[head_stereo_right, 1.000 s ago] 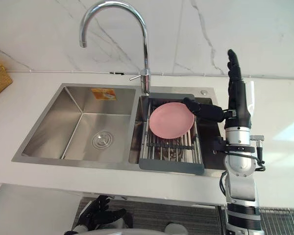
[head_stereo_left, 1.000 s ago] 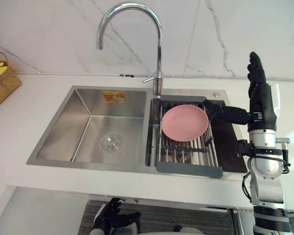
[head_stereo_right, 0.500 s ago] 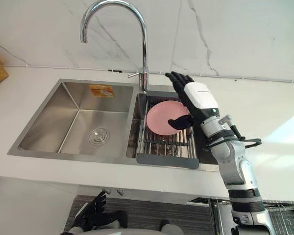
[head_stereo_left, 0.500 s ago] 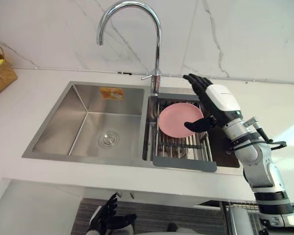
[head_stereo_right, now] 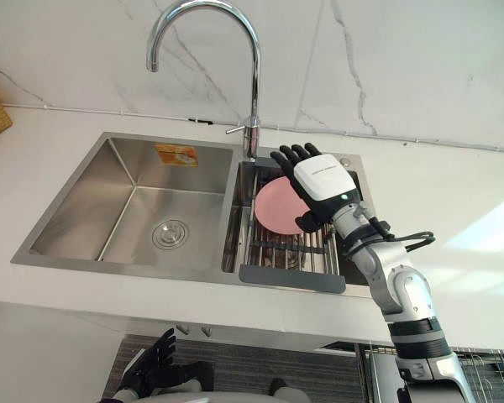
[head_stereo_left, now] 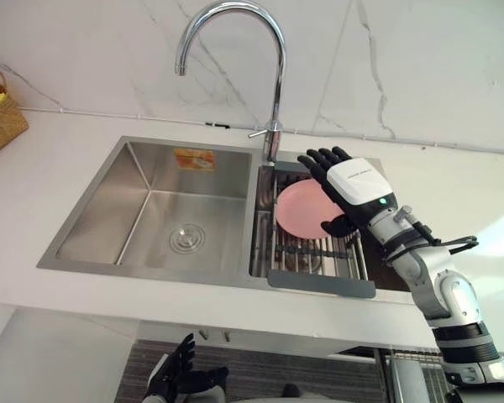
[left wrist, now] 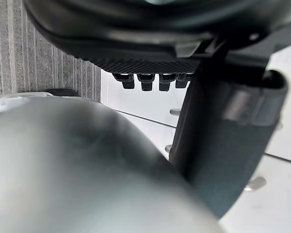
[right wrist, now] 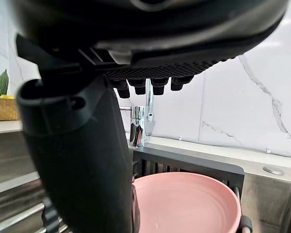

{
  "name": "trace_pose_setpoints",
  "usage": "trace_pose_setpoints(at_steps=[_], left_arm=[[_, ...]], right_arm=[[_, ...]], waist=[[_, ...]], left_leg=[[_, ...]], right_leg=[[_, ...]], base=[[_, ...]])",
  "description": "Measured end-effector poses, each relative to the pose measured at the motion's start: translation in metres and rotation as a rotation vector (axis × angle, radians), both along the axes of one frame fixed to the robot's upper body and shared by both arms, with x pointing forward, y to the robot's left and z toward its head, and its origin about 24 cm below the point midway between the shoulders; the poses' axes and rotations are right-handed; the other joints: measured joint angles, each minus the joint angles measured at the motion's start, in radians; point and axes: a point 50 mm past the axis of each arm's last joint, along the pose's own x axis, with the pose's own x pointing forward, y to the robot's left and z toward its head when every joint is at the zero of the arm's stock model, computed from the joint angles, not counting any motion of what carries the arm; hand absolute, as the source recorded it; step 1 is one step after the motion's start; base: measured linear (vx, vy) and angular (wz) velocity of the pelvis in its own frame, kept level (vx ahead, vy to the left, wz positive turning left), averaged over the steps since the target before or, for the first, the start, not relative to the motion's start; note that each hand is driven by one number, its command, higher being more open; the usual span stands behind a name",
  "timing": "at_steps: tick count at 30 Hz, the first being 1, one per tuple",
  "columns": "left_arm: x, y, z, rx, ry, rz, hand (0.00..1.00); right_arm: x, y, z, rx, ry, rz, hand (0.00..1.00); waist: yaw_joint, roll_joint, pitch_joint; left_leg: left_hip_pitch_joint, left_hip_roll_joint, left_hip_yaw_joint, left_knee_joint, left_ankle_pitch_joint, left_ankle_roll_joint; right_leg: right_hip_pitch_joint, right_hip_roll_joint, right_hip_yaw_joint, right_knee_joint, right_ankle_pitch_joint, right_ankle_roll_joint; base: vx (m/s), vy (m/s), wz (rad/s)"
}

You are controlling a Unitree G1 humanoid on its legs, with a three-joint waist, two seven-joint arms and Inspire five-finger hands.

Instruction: Walk over to the sink, pick up the cup, carry it to the dishwasher, place the cup inside the dishwasher, then close the dishwasher door

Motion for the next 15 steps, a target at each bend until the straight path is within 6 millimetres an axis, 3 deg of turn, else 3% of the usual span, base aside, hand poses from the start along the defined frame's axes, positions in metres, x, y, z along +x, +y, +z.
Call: trace_pose_setpoints(at_steps=[15], left_arm=[[-0.002, -0.002, -0.001, 0.004, 0.007, 0.026, 1.0]], right_arm=[[-0.001, -0.006, -0.027, -0.148, 0.069, -0.071, 1.0]], waist=[[0.0, 0.016, 0.004]], left_leg=[[-0.003, -0.029, -0.027, -0.011, 0.017, 0.02]], right_leg=[[0.005, -0.026, -0.028, 0.002, 0.003, 0.017]], base=[[-0.03, 0.015, 0.06]])
